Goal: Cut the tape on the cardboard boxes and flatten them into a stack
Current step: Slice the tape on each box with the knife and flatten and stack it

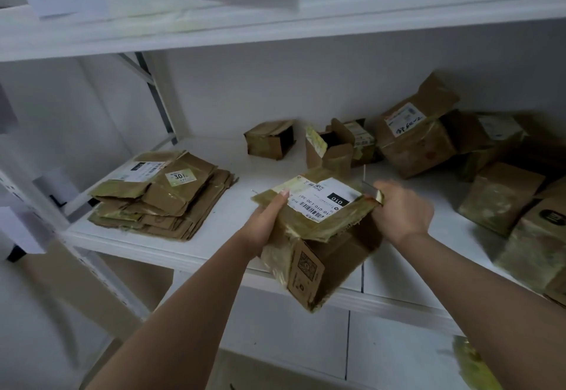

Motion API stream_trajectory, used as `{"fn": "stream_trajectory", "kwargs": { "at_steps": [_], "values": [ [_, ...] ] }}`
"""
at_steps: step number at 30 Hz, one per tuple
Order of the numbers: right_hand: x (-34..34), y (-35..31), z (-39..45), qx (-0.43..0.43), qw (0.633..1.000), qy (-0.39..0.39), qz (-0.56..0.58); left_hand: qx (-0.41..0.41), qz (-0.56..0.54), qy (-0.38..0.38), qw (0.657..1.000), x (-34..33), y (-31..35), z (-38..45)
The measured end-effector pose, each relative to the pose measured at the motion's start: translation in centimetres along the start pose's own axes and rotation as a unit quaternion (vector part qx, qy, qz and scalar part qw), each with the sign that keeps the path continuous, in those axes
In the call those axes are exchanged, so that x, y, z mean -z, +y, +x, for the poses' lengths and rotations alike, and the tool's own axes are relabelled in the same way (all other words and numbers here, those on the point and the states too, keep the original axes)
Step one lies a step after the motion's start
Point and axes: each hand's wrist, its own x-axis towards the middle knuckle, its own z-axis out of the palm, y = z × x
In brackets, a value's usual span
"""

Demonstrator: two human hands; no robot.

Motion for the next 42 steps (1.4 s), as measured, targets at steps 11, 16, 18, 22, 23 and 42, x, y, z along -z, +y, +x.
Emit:
{"fn": "stream_trajectory", "kwargs": {
  "at_steps": [11, 16, 18, 22, 23, 42],
  "values": [
    [0.2, -3.7, -0.8, 0.208, 0.978, 0.013, -0.019, -0.094, 0.239, 0.306, 0.917, 4.3, -1.3, 0.2],
    [0.2, -5.9, -0.9, 0.221, 0.974, -0.024, -0.04, -0.141, 0.249, 0.309, 0.907, 4.2, 2.3, -2.0],
    [0.2, -6.1, -0.9, 0.223, 0.974, -0.027, -0.038, -0.187, 0.291, 0.284, 0.894, 3.6, 3.7, -3.0],
    [0.4, -5.7, -0.2, 0.217, 0.976, -0.023, -0.024, -0.235, 0.466, 0.217, 0.825, 1.6, 5.6, -3.8],
    [0.5, -5.6, 0.0, 0.218, 0.976, -0.028, -0.014, -0.229, 0.502, 0.203, 0.809, 0.8, 5.8, -3.8],
    [-3.5, -1.8, 1.4, 0.059, 0.928, -0.188, 0.317, 0.004, 0.615, 0.196, 0.764, 0.2, 1.5, -4.0]
  ]
}}
